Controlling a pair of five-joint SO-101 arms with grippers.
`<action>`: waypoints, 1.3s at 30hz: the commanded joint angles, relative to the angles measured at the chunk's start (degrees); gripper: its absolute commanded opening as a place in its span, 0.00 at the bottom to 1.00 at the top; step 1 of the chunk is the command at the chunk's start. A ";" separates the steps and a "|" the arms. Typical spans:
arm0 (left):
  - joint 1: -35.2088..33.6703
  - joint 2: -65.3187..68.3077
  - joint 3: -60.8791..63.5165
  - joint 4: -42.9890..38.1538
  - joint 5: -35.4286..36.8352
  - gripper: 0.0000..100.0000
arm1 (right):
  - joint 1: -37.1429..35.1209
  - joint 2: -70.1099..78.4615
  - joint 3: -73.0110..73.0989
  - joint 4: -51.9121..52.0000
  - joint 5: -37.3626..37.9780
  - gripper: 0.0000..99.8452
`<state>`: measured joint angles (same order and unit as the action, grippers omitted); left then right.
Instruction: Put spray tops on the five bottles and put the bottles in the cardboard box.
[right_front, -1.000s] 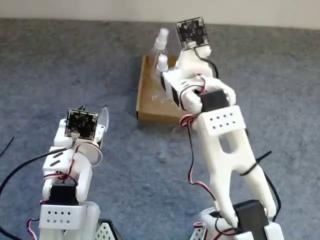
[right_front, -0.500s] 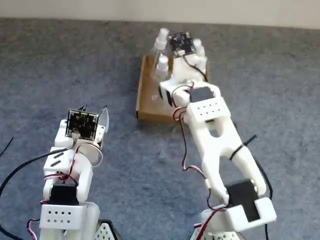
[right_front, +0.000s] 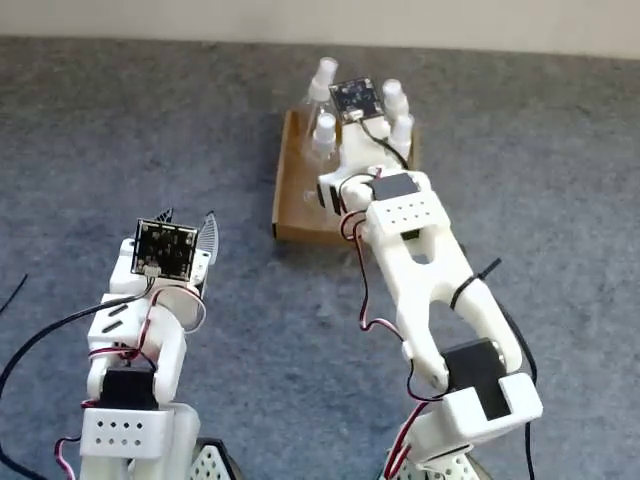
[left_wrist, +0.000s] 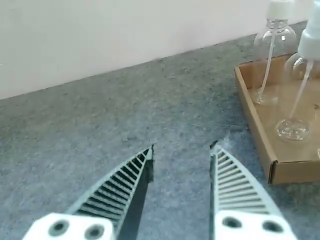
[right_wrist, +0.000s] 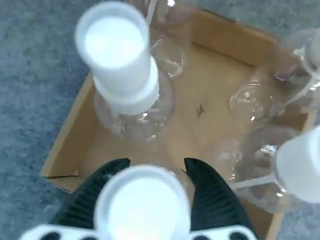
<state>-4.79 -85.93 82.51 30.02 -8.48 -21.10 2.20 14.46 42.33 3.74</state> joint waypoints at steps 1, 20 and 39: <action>0.75 -0.84 -0.31 -1.23 -0.44 0.17 | -0.31 -0.13 -0.40 -0.66 0.35 0.01; 0.84 -0.84 -0.31 -1.23 -0.44 0.17 | -2.24 -0.48 -0.40 -0.48 -0.09 0.14; 0.84 -0.75 -0.22 -1.23 -0.44 0.17 | -1.89 -6.37 -0.40 -0.40 -1.85 0.33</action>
<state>-4.79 -85.93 82.51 30.02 -8.48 -23.03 1.41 14.55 42.15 3.03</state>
